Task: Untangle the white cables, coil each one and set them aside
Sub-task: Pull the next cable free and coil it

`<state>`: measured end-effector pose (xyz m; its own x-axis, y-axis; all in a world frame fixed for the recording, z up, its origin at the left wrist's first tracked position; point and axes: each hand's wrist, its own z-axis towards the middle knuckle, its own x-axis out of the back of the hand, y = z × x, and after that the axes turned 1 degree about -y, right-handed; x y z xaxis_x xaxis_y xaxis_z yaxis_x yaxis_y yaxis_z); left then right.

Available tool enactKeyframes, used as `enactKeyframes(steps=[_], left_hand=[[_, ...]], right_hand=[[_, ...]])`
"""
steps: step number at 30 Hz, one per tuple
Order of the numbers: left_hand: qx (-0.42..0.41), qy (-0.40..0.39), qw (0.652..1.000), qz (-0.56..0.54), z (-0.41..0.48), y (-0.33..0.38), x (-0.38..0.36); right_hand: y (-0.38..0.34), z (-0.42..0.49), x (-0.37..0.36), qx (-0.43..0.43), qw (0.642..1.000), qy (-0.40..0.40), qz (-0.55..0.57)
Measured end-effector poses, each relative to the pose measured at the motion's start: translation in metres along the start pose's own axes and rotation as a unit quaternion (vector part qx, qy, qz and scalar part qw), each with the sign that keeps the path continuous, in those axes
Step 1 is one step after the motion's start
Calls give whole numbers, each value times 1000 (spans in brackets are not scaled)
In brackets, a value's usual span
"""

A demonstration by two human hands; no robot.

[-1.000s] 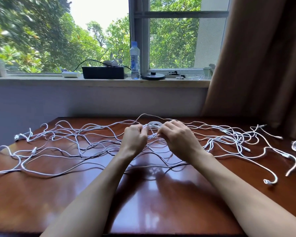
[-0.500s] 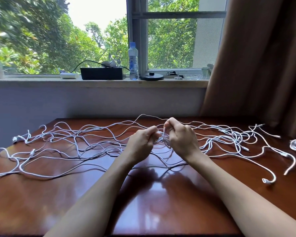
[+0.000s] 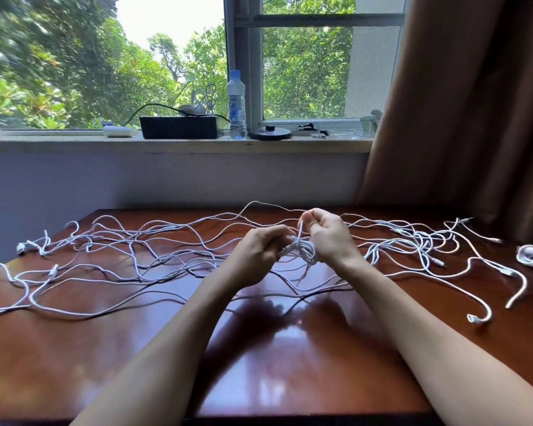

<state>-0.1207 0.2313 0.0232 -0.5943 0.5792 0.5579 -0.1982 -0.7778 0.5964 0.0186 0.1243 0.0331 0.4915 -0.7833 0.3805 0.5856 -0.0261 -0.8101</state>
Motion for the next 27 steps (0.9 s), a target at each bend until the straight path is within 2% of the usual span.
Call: enactKeyframes(steps=[3,7,12,16,19,23,27], left_hand=[[9,-6,1000,-9,0,2,2],[29,-22,999,-38,-1,4,0],[87,1,983,-164,-1,8,-2],[119,17,967,-226,1,12,-2],[137,49,958,-246,3,13,0],[178,127,936,-276,5,16,3],[199,180,939,-217,5,8,6]], right_hand=[[0,3,-2,-36,999,-8,38],[-3,0,1,-44,994,-43,95],[-3,0,13,-3,994,-50,98],[4,4,15,-20,993,-28,113],[8,2,12,7,997,-30,69],[7,-4,4,42,994,-100,21],[1,-12,-5,80,984,-159,-7]])
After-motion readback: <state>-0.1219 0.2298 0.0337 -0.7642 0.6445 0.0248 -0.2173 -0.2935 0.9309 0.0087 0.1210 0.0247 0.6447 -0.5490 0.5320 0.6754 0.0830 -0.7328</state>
